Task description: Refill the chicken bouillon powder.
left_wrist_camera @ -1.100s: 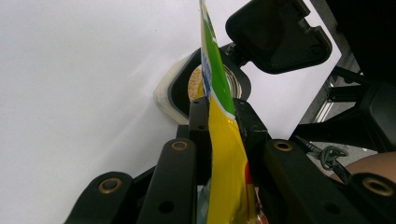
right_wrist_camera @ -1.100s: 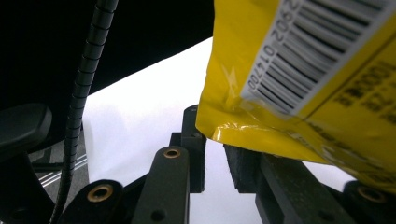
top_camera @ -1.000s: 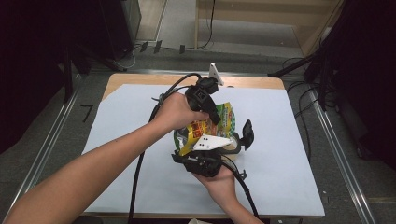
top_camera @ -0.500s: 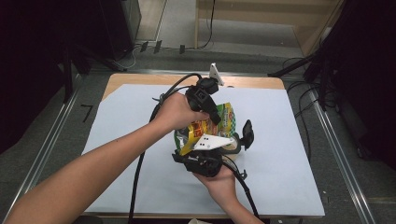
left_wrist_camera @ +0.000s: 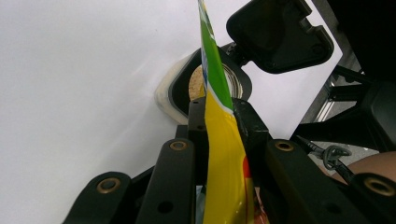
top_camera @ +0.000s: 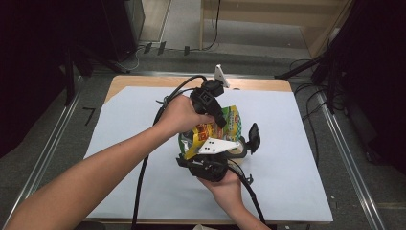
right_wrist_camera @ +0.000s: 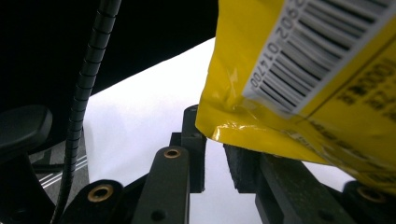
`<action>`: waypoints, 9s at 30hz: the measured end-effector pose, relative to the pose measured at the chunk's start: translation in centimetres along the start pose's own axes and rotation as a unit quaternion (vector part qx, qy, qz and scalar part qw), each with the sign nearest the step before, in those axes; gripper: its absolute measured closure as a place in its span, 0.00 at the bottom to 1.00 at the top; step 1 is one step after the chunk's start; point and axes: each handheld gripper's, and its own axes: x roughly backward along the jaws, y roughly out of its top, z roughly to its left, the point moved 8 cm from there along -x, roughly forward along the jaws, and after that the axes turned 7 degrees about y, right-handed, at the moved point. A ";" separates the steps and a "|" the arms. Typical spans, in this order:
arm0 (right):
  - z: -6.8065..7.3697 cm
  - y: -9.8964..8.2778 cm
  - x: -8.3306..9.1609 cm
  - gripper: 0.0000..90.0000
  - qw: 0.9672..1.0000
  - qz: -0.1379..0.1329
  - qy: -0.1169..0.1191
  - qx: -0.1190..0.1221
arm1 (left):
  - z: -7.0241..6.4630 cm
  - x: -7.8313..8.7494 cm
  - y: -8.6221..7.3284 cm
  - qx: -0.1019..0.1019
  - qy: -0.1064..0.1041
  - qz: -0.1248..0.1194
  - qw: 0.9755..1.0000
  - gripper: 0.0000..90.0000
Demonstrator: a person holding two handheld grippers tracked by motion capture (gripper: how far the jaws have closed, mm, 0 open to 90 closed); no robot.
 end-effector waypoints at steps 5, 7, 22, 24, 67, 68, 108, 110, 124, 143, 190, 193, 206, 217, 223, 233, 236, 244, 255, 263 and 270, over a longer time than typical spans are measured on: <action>0.1 0.1 0.1 0.89 1.000 -0.001 -0.001 0.002 | 0.0 0.0 0.1 0.003 -0.002 -0.001 1.000 0.89; 0.0 0.1 0.0 0.89 1.000 -0.001 -0.001 0.001 | 0.0 0.0 0.0 0.002 -0.001 -0.001 1.000 0.88; 0.0 0.0 0.0 0.89 1.000 0.000 -0.001 0.002 | 0.0 0.0 0.0 0.001 -0.001 -0.001 1.000 0.88; 0.0 0.0 0.0 0.89 1.000 0.000 -0.002 0.002 | 0.0 0.0 0.0 -0.001 -0.001 -0.002 1.000 0.88; 0.1 0.1 0.1 0.89 1.000 0.001 -0.002 -0.002 | -0.1 -0.2 0.0 0.000 -0.002 -0.001 1.000 0.88; 0.1 0.1 0.1 0.89 1.000 0.000 -0.002 -0.002 | -0.1 -0.2 0.1 0.000 -0.001 -0.001 1.000 0.88; -0.1 -0.1 -0.1 0.89 1.000 -0.001 -0.005 -0.001 | 0.1 -0.3 -0.1 -0.003 0.002 -0.001 1.000 0.88; 0.0 -0.1 -0.1 0.89 1.000 -0.001 -0.005 -0.002 | 0.1 -0.3 -0.1 -0.004 0.004 -0.001 1.000 0.88; 0.2 0.2 -0.5 0.89 1.000 -0.001 0.006 0.003 | 0.8 0.3 -0.6 0.007 0.007 -0.007 1.000 0.88; 0.3 0.4 -0.9 0.89 1.000 0.004 0.014 0.005 | 1.1 0.6 -0.8 0.016 0.008 -0.015 1.000 0.88; 0.1 0.2 -0.6 0.90 1.000 0.003 0.003 0.004 | 0.1 0.2 -0.5 -0.001 0.004 -0.013 1.000 0.88; 0.1 0.2 -0.5 0.90 1.000 0.003 0.001 0.004 | 0.1 0.1 -0.4 -0.002 0.003 -0.013 1.000 0.88; -0.3 0.0 0.0 0.90 1.000 0.001 -0.008 -0.003 | -0.5 -0.3 0.1 -0.012 0.002 -0.009 1.000 0.88; -0.3 0.0 0.1 0.90 1.000 0.001 -0.009 -0.004 | -0.5 -0.4 0.1 -0.010 -0.001 -0.010 1.000 0.88; -0.3 0.0 0.1 0.90 1.000 0.002 -0.009 -0.004 | -0.5 -0.3 0.1 -0.010 -0.001 -0.009 1.000 0.88; -0.2 0.2 0.0 0.89 1.000 -0.004 -0.010 -0.005 | -0.5 -0.1 0.1 -0.010 0.000 -0.008 1.000 0.88; -0.1 0.3 0.0 0.89 1.000 -0.005 -0.007 -0.005 | -0.4 0.0 0.1 -0.008 0.000 -0.009 1.000 0.88; 0.2 0.5 -0.1 0.89 1.000 -0.009 0.000 -0.008 | -0.5 0.3 0.1 -0.008 -0.001 -0.011 1.000 0.88; 0.4 0.6 -0.2 0.90 1.000 -0.012 0.007 -0.016 | -1.4 0.4 0.0 -0.024 0.006 -0.004 1.000 0.88; 0.3 0.6 -0.2 0.91 1.000 -0.011 0.004 -0.014 | -1.7 0.5 0.0 -0.027 0.013 -0.008 1.000 0.88; 0.1 0.9 0.1 0.91 1.000 -0.016 -0.007 -0.007 | -1.3 0.6 0.0 -0.041 0.057 -0.007 0.998 0.88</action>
